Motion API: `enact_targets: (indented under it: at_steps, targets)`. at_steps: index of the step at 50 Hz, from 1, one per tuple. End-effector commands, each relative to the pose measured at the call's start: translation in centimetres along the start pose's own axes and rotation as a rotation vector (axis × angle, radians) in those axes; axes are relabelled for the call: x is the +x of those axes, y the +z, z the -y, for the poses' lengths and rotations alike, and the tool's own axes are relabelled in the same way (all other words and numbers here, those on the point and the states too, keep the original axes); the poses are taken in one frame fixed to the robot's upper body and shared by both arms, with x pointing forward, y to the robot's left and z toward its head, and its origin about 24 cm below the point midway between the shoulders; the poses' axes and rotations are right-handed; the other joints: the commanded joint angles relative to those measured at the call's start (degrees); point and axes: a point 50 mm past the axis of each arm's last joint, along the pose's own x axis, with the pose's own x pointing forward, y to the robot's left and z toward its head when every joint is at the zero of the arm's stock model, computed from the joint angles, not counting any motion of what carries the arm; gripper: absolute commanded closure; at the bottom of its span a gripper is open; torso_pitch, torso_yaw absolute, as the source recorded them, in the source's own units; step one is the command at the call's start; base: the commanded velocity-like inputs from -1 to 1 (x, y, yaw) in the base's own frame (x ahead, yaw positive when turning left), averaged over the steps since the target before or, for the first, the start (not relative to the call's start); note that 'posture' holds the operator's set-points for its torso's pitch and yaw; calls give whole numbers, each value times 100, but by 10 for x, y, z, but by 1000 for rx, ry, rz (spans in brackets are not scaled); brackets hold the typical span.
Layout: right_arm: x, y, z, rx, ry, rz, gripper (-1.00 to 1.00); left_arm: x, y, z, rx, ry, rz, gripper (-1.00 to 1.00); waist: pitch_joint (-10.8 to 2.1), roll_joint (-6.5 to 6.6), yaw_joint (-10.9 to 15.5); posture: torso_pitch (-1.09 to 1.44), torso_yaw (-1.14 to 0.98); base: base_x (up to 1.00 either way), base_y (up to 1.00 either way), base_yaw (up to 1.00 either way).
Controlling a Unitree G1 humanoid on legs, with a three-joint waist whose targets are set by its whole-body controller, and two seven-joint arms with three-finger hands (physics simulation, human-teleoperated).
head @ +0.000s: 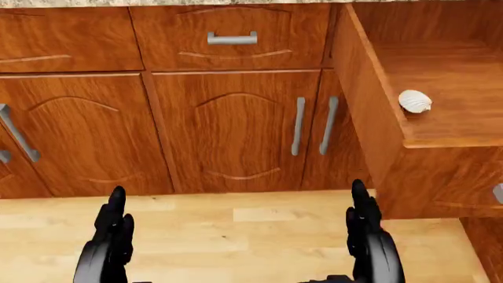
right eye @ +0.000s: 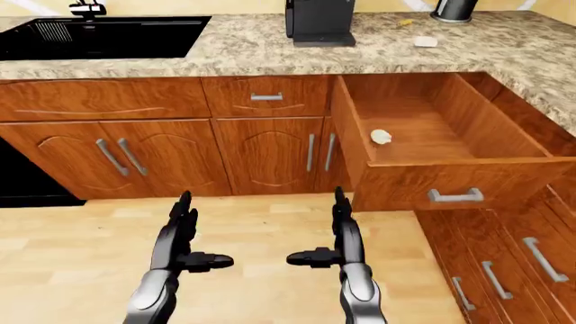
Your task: Close the right drawer.
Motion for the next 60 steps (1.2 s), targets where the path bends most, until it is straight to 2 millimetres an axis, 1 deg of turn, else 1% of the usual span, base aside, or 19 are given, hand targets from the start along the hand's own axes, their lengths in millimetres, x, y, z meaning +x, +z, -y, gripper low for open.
enact_targets:
  at_steps: [1, 2, 3, 5, 7, 8, 15, 19, 25, 29, 33, 38, 44, 50, 52, 53, 54, 55, 60]
  targets:
    - [-3, 47, 4, 29, 0, 255, -100, 5, 34, 0, -6, -11, 169, -100, -5, -45, -12, 0, 0, 0, 0, 0]
    - [-5, 49, 4, 42, -4, 281, -100, 5, 34, 0, -3, -11, 170, -100, -211, -42, 0, 0, 0, 0, 0, 0]
    - [-4, 49, 4, 39, -9, 283, -100, 5, 35, 0, -2, -10, 171, -100, -361, -1, 23, 0, 0, 0, 0, 0]
    - [-3, 49, 4, 53, 6, 278, -100, 4, 37, 1, -30, -22, 164, -100, -104, -36, 17, 0, 0, 0, 0, 0]
    - [-6, 54, 2, 39, 26, 318, -100, 3, 39, 1, -14, -17, 179, -100, -392, -39, 14, 0, 0, 0, 0, 0]
    - [-9, 57, 2, 38, 25, 340, -100, 2, 41, 1, 4, -11, 190, -100, -423, -42, 18, 0, 0, 0, 0, 0]
    - [-19, 71, -5, -5, 48, 450, -100, -8, 58, 0, 54, 19, 273, -100, -458, -23, 21, 0, 0, 0, 0, 0]
    - [-32, 91, -5, -20, 37, 541, -100, -29, 93, -5, 48, 67, 424, -100, -496, -18, 20, 0, 0, 0, 0, 0]
    - [-55, 115, -11, -109, 44, 678, -100, -59, 130, -6, 50, 99, 593, -100, -497, -21, 24, 0, 0, 0, 0, 0]
    - [-72, 132, -9, -107, 19, 760, -100, -66, 138, -9, 26, 99, 660, -100, -493, -10, 36, 0, 0, 0, 0, 0]
    - [-84, 141, -11, -127, 24, 825, -100, -82, 153, -13, -5, 124, 765, -100, -471, -7, 38, 0, 0, 0, 0, 0]
    - [-91, 143, -14, -170, 31, 860, -100, -87, 156, -13, -17, 117, 773, -100, -419, -16, 23, 0, 0, 0, 0, 0]
    - [-90, 143, -4, -154, -74, 878, -100, -88, 157, -13, -25, 115, 778, -100, -394, -3, 28, 0, 0, 0, 0, 0]
    - [-93, 142, -7, -136, -34, 887, -100, -87, 157, -12, -21, 118, 773, -100, -379, -8, 28, 0, 0, 0, 0, 0]
    - [-95, 142, -8, -142, -33, 901, -100, -86, 156, -12, -22, 115, 769, -100, -379, -8, 24, 0, 0, 0, 0, 0]
    - [-95, 142, -8, -143, -27, 904, -100, -86, 156, -12, -23, 114, 768, -100, -448, 21, -12, 0, 0, 0, 0, -22]
    - [-95, 142, -8, -143, -27, 904, -100, -87, 156, -12, -23, 115, 770, -100, -337, 27, 13, 0, 0, 0, 0, -22]
    - [-95, 142, -8, -146, -28, 903, -100, -87, 157, -12, -25, 115, 771, -100, -290, 39, 13, 0, 0, 0, 0, -21]
    - [-95, 142, -8, -147, -31, 898, -100, -85, 156, -12, -19, 125, 763, -100, -229, 6, -21, 0, 0, 0, 0, -22]
